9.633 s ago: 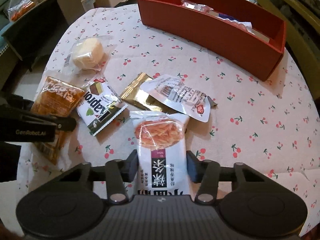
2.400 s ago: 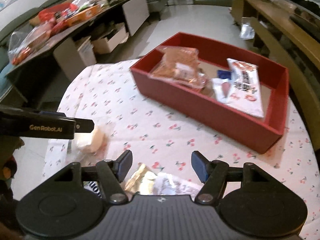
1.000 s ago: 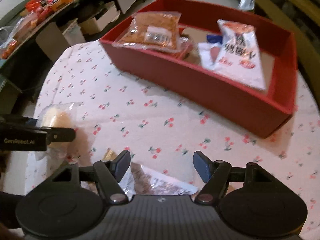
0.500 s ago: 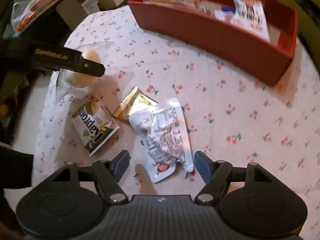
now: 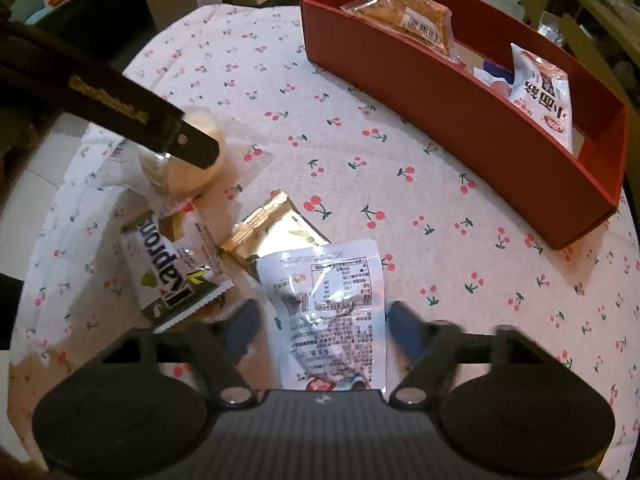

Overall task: Organize snacks
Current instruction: 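Grasp the wrapped cream bun with left tool while right tool grasps the white sausage pouch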

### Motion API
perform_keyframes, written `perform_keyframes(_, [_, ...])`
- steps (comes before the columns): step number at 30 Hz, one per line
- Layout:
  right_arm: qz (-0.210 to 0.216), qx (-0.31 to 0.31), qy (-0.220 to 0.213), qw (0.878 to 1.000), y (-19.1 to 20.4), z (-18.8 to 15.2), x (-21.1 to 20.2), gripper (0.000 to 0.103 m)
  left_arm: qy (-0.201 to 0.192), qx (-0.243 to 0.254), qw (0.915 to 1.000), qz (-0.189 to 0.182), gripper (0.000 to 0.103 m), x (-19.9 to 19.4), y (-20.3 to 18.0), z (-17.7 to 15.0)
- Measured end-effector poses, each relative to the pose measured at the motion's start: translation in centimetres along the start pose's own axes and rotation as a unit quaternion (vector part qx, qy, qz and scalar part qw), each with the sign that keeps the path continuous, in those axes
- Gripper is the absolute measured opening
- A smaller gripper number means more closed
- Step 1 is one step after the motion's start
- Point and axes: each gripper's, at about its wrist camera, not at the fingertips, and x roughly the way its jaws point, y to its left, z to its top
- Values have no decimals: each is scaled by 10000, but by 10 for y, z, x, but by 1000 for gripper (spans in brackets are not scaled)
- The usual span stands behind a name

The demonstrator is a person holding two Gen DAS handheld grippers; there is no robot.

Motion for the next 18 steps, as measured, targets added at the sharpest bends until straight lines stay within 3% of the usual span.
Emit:
perform_keyframes(11, [-167,474,-294,9983,-16,-5,-26,59,-56,37,10000,49,66,-3,-3,-6])
perform_keyframes(18, [-114,417,-144,9990,-20,-6,-14,65,143,160,9994,265,69,15,-7,-10])
